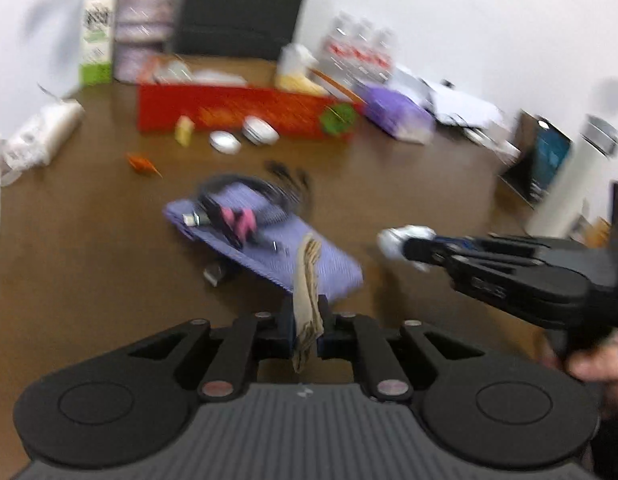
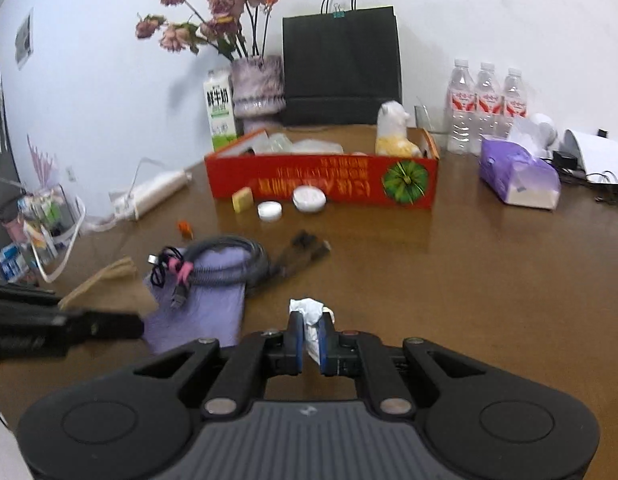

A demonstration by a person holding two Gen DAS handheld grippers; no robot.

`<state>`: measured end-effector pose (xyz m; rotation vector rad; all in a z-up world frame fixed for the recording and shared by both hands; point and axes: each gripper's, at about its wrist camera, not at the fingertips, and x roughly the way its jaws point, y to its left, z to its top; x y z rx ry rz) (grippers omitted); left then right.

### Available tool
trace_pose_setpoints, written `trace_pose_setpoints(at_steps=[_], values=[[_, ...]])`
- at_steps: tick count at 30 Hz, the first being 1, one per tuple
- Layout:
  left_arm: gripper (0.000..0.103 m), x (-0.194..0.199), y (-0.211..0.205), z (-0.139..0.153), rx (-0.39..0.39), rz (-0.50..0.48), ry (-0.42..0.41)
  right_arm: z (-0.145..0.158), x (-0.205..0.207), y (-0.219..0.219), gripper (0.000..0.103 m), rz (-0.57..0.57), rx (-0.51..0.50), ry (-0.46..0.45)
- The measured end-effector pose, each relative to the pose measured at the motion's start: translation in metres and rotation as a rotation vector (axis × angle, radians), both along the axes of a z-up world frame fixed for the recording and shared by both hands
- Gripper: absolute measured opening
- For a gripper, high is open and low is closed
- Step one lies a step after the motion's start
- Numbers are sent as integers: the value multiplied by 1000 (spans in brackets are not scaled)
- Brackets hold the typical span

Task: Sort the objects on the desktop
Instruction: 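Carry the napkin and tissue over the cardboard box and open both tools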

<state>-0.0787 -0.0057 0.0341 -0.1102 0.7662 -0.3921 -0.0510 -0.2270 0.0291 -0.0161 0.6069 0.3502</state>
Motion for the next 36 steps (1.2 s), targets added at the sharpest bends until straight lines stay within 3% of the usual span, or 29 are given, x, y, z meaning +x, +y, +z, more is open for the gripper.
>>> trace_pose_setpoints(at_steps=[8,16,19,22,26,27,29,30,31,36], values=[[12,-7,3,2,0,34,-57,-12,-20,2,8,3,-57,3],[11,-10,41,15,-145,134,-142,-13,-19,5,8,10,-86,-13],[12,-8,48,12,-163,149,-117,-15,-17,6,14,10,-96,-3],[11,-7,49,8,-116,153,-102,-14,-18,6,33,11,-103,-4],[12,-7,42,3,-75,99,-86,-15,-13,5,35,1,-105,-6],[14,-8,40,1,-48,66,-78,-15,-10,5,35,-6,-108,0],[40,-13,36,-1,14,21,-84,-15,-6,4,35,-18,-106,6],[65,-18,37,-2,46,27,-99,-15,-4,3,35,-21,-103,8],[73,-23,39,-3,65,23,-110,-15,-3,3,35,-23,-101,8],[70,-27,44,-12,93,-4,-97,-17,-1,4,34,-19,-104,15]])
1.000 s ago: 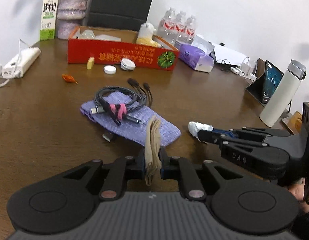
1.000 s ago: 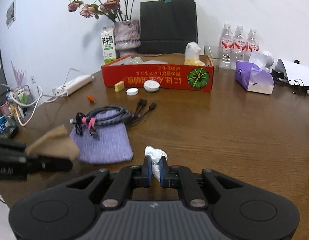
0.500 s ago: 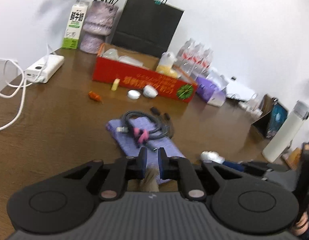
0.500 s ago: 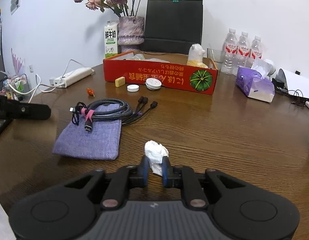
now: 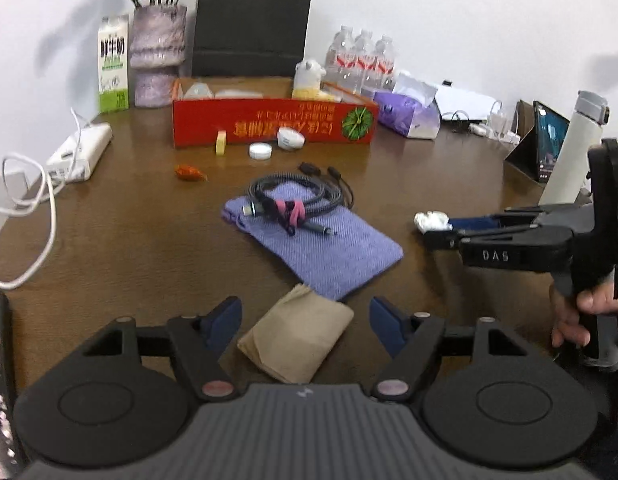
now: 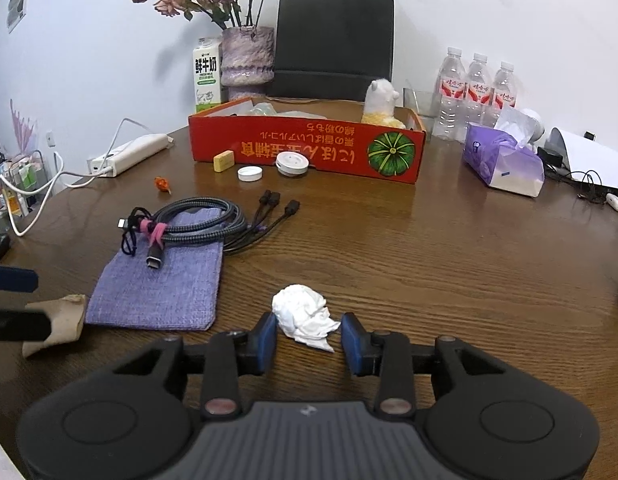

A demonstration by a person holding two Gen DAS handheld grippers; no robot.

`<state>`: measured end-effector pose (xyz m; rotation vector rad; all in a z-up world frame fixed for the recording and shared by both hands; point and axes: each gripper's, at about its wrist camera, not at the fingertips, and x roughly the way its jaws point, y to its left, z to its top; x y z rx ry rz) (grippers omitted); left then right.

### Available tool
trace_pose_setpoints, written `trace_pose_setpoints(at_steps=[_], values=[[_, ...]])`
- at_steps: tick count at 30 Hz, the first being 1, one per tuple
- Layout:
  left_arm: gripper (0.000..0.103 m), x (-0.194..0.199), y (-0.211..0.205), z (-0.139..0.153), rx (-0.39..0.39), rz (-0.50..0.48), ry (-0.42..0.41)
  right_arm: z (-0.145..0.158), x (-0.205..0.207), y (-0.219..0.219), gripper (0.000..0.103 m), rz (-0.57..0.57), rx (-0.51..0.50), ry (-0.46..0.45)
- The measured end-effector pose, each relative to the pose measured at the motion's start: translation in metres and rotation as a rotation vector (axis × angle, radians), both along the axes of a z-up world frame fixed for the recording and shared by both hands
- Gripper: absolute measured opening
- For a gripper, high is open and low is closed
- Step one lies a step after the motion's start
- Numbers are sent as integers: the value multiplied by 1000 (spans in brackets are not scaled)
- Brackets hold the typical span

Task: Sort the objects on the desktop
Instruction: 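Carry the napkin and tissue over the cardboard box and open both tools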

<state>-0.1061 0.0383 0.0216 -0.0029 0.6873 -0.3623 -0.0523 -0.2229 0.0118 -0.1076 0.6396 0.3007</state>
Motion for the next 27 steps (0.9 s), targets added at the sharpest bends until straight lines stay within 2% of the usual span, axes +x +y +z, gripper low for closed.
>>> trace_pose_setpoints(at_steps=[2,4,5,6,7,8,11,13,15,18,20,22,25,27], values=[[65,2,-6,-5,15,-28,26,0,1,2,33,5,-5,2],[63,-1,-15,-8,70,-46,11,0,3,4,32,14,-6,3],[57,-3,-19,-8,96,-54,0,0,4,5,27,19,-8,2],[40,-5,-22,-9,115,-57,-10,0,4,7,22,25,-11,3],[18,-7,-22,-9,121,-56,-14,0,4,8,21,31,-11,2],[9,-7,-22,-8,119,-60,-11,0,4,9,21,33,-11,-2],[7,-5,-17,-1,64,-55,21,2,0,9,20,38,-6,-12],[6,-4,-10,12,0,-67,27,9,-4,8,20,41,-6,-31],[6,2,-1,31,-86,-75,13,20,-7,6,20,43,12,-54],[6,30,6,68,-142,-76,-49,46,-3,1,20,66,54,-102],[6,63,8,90,-144,-49,-70,66,12,-1,20,88,82,-128],[6,113,7,109,-126,-31,-68,86,37,-1,20,107,100,-153],[6,198,-2,123,-55,3,-15,112,95,8,20,103,101,-154],[6,253,-10,121,-9,21,29,126,141,16,21,88,118,-131]])
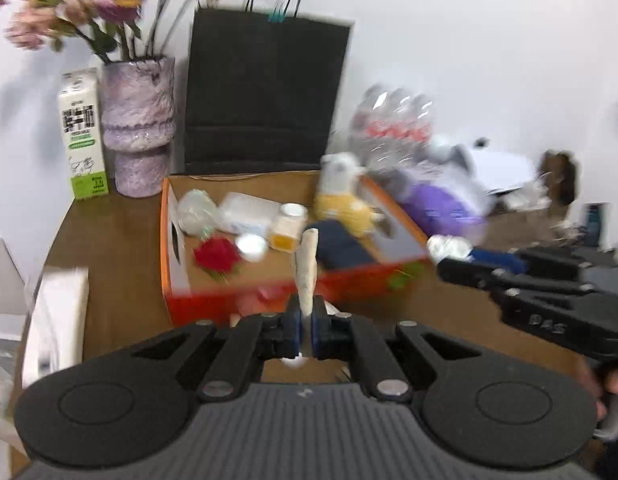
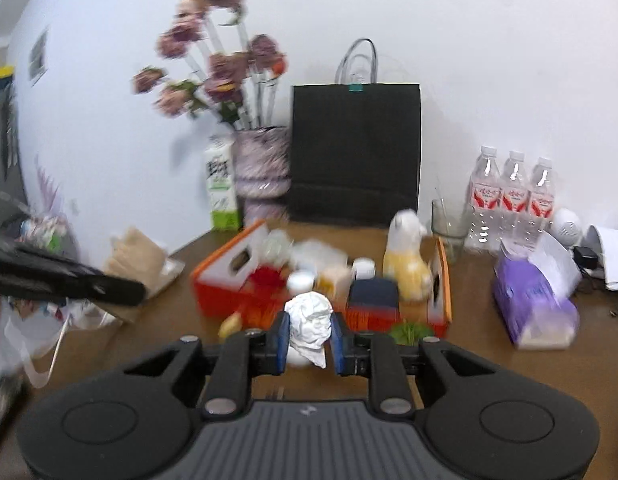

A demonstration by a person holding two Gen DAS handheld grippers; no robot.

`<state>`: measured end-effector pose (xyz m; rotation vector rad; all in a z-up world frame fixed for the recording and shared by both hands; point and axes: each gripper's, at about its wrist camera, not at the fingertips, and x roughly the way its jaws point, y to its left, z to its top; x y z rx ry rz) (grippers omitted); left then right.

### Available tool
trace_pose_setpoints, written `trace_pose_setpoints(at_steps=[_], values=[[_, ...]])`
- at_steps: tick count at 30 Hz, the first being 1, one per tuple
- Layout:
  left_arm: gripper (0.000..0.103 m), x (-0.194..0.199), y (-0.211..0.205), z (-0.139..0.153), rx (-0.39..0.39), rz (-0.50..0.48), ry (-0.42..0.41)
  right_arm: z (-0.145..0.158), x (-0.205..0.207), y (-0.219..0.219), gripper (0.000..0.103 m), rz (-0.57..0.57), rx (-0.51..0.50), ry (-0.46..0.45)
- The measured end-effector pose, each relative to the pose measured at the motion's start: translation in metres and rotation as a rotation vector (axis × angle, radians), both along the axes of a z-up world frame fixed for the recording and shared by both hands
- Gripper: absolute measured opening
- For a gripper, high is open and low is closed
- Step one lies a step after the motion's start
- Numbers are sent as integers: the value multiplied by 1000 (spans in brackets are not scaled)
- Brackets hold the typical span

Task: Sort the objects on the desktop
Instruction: 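Carry the napkin and tissue over the cardboard box and open both tools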

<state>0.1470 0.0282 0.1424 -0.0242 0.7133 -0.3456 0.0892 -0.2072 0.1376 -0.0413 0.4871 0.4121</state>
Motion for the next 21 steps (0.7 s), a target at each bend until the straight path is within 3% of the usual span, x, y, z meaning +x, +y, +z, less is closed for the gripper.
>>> trace_pose_setpoints(at_steps=[4,8,12,16,19,21], values=[[7,98,-13,-36,29,13,170,-2,91,26,22,-21,-11,71],[8,154,-21,-85,61,23,285,-48,183,44,22,-54,-9,289],[23,165,-23,-101,42,10,289,-84,216,47,32,-64,-9,353],[62,165,-18,-92,31,16,257,-101,228,33,33,-49,73,387],[66,157,-9,-74,-14,34,227,-96,232,26,35,-53,106,410],[73,143,-3,-59,-29,77,203,-85,224,24,47,-86,82,385]])
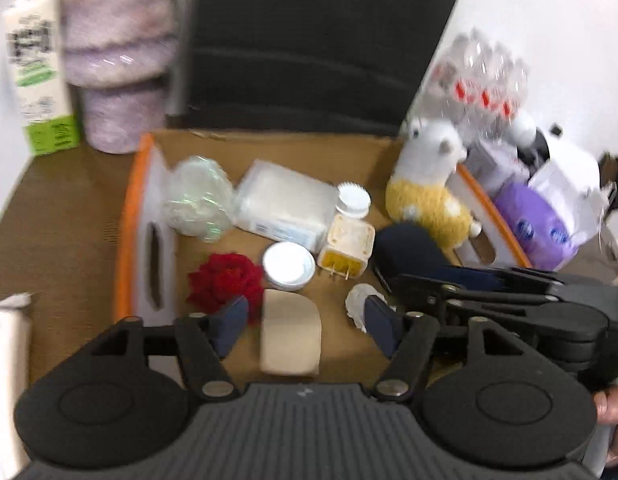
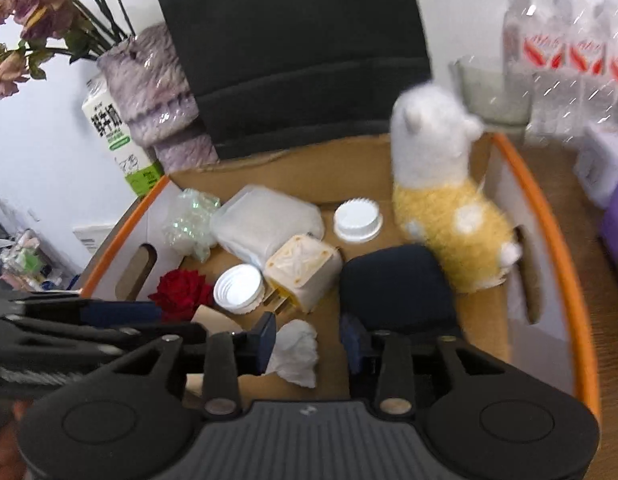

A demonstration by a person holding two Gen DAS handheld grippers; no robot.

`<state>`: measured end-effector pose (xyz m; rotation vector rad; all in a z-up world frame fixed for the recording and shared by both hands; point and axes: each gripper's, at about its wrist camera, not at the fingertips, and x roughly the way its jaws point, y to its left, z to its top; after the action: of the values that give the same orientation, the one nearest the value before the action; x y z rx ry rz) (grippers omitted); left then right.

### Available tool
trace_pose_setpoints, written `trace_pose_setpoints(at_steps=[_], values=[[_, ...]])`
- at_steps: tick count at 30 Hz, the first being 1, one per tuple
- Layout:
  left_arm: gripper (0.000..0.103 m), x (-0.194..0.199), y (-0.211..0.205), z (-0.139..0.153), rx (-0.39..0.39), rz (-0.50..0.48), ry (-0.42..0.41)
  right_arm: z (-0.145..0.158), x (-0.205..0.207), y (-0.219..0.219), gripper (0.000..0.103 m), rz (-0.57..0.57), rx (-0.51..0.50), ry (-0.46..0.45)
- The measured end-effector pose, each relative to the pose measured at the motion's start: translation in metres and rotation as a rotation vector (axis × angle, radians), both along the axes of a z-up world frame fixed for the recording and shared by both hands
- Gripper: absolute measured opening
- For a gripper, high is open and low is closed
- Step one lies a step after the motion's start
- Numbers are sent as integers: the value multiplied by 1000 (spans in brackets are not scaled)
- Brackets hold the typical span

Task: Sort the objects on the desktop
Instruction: 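Carry the napkin and tissue over the cardboard box and open both tools, then grasp the braided black cable with the left tool while the right tool grasps the white cap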

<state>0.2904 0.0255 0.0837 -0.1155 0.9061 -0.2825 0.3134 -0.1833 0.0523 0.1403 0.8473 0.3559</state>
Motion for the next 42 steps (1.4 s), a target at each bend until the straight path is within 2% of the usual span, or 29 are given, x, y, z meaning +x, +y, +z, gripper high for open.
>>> trace_pose_setpoints(at_steps=[1,2,4,7,10,13,16,18,21,26,29,32,35,38,42], values=[[79,-11,3,6,-7,25,-16,6,-8,0,57,-16,-26,-23],[81,-26,6,12,-12,50,-38,14,-18,-1,62,-24,-50,-51],[83,-63,8,20,-4,100,-93,26,-44,-2,66,-23,-86,-107],[90,-129,3,22,12,108,-170,36,-90,-7,76,-27,-119,-174],[98,-192,-3,15,-30,90,-216,34,-142,-11,77,-35,-165,-215],[102,-245,-9,-2,-55,67,-251,27,-194,-20,81,-30,-163,-233],[102,-287,-19,-23,-18,36,-283,14,-241,-31,84,-34,-170,-238],[102,-309,-24,-36,13,18,-289,1,-269,-35,84,-59,-213,-254],[102,-333,-26,-51,41,-4,-301,-15,-301,-40,84,-119,-285,-264],[102,-363,-25,-64,57,-14,-333,-25,-340,-52,84,-109,-187,-267],[102,-371,-24,-69,58,-14,-352,-33,-353,-49,86,-78,-209,-302],[102,-372,-28,-75,87,-2,-362,-37,-358,-48,87,-81,-222,-303],[102,-368,-29,-78,88,-5,-334,-37,-359,-51,87,-85,-205,-320],[102,-367,-23,-68,78,-23,-335,-37,-356,-54,87,-100,-192,-305],[102,-350,-12,-55,76,0,-339,-37,-347,-54,87,-82,-184,-274]])
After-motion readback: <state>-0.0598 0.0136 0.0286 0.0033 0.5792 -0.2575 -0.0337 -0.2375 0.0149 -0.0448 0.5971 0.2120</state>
